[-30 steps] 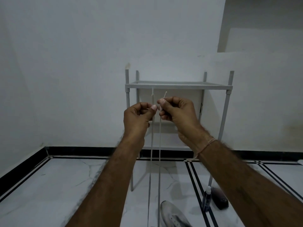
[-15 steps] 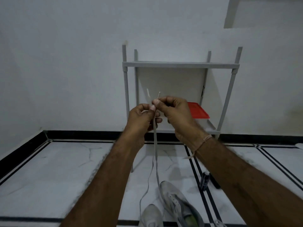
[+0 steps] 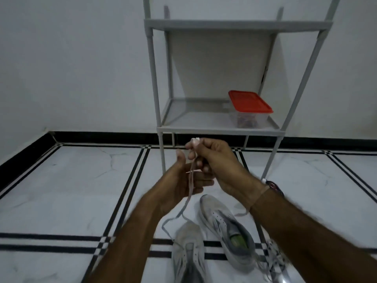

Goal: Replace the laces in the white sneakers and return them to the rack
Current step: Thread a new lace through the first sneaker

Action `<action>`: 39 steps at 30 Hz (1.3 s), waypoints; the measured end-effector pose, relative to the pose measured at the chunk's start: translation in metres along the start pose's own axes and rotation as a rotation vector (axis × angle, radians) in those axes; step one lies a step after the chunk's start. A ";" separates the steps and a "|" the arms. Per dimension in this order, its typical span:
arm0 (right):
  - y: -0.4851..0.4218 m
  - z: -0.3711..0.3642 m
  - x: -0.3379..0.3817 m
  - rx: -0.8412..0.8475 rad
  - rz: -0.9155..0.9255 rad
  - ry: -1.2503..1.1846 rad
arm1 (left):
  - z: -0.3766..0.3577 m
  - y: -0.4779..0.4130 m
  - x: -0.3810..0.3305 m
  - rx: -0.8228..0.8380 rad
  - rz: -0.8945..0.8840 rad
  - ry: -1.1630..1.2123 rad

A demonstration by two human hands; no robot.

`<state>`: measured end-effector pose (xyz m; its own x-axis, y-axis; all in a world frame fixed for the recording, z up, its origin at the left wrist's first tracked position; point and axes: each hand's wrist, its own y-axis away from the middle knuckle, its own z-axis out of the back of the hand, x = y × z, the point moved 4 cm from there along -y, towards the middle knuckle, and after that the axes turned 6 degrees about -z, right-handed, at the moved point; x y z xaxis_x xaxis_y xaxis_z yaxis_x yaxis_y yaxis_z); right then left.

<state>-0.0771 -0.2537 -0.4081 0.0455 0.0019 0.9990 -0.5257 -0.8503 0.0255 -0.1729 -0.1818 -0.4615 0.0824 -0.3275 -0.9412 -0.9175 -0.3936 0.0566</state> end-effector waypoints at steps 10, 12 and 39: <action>0.035 -0.007 -0.119 0.111 -0.205 0.133 | 0.026 -0.022 0.023 -0.381 -0.212 0.595; 0.035 -0.013 -0.131 0.149 -0.165 0.165 | 0.035 -0.025 0.029 -0.428 -0.202 0.530; 0.055 0.016 -0.304 -0.136 -0.343 0.261 | 0.088 0.074 0.243 -0.565 0.217 -0.352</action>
<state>-0.1060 -0.3094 -0.7109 0.0302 0.4191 0.9074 -0.6255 -0.7002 0.3442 -0.2550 -0.2154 -0.7156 -0.2988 -0.1890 -0.9354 -0.5485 -0.7681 0.3304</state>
